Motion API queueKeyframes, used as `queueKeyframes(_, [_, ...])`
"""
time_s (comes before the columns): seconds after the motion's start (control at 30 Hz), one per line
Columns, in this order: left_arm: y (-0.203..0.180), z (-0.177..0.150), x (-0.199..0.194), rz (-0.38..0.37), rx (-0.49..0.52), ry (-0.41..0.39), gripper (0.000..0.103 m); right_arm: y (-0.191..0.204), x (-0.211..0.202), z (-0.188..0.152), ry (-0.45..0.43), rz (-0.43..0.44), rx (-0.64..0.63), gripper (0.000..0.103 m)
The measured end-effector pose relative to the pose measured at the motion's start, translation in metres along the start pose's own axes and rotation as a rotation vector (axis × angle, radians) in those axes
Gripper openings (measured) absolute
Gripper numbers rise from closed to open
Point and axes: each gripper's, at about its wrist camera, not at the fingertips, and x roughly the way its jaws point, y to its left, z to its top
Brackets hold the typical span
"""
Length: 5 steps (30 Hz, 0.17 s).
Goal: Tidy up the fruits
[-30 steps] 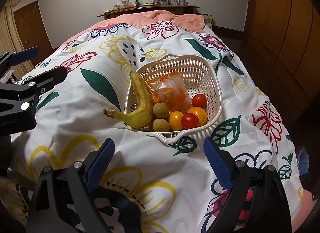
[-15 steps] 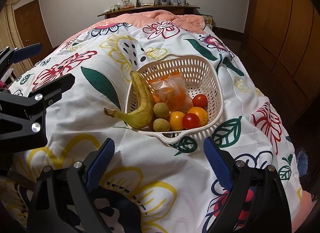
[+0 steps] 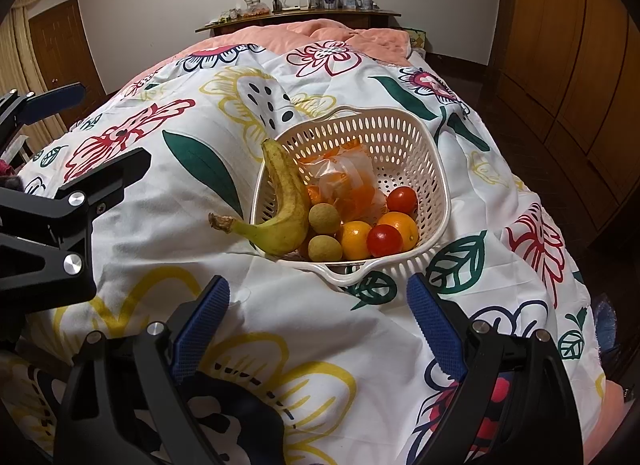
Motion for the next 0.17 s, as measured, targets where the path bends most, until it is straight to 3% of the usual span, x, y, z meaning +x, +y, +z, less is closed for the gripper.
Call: queueKeyframes(0.17, [0.0119,-0.0021,0.0017,-0.007,-0.048,0.022,0.100,0.0015,0.0002,-0.0009,-0.005,0.003,0.003,0.090])
